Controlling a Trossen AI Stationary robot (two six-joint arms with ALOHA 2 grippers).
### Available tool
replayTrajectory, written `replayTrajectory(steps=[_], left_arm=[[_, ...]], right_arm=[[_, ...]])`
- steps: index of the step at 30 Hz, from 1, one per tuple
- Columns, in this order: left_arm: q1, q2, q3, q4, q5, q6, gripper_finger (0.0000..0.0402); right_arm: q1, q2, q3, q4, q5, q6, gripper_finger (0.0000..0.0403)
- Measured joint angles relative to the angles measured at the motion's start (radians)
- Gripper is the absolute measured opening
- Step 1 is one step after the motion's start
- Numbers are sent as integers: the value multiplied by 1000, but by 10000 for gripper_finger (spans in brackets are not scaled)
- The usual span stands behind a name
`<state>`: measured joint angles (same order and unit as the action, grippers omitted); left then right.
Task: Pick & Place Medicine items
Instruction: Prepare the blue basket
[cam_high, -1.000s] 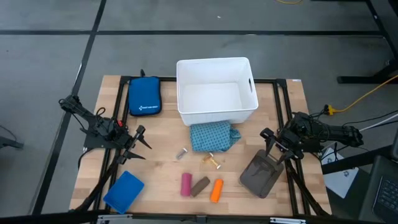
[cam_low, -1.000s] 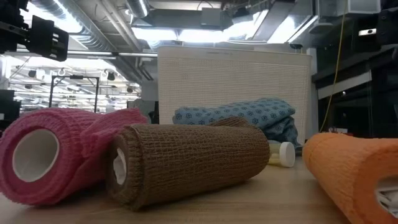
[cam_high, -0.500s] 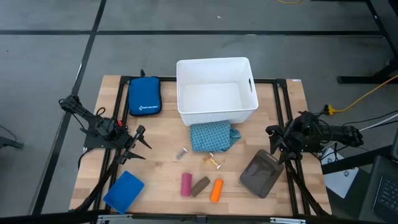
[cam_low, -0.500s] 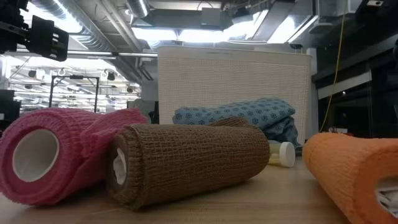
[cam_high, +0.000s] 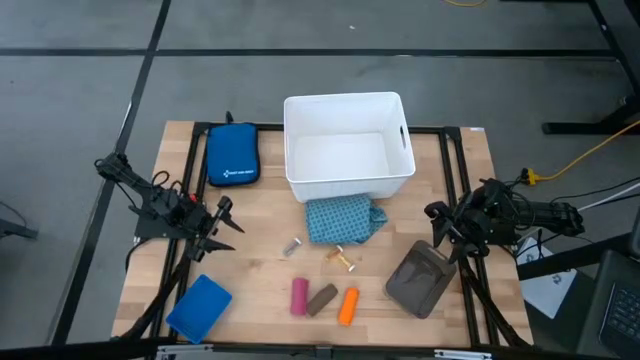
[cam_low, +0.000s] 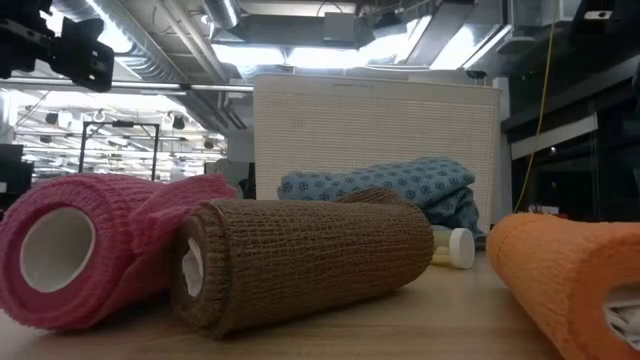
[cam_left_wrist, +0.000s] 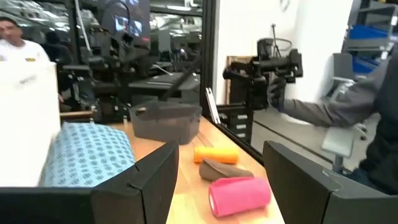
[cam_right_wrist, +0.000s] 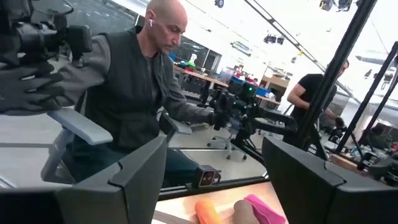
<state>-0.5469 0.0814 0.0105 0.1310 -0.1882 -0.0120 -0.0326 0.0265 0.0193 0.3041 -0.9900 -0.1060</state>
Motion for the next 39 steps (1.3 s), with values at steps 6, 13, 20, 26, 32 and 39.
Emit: replayTrajectory(steps=[6, 13, 20, 26, 32, 39], left_arm=[[0, 0, 0, 16, -112, 14, 231], [0, 0, 0, 43, -102, 7, 230], [0, 0, 0, 70, -184, -3, 231], [0, 0, 0, 94, -285, 40, 230], [0, 0, 0, 75, -214, 34, 230], [0, 0, 0, 97, -232, 34, 230]], right_arm=[[0, 0, 0, -27, 237, -40, 266], [0, 0, 0, -28, 719, -85, 266], [0, 0, 0, -28, 896, -10, 266], [0, 0, 0, -30, 955, 53, 266], [0, 0, 0, -30, 960, 66, 266], [0, 0, 0, -29, 957, 104, 266]])
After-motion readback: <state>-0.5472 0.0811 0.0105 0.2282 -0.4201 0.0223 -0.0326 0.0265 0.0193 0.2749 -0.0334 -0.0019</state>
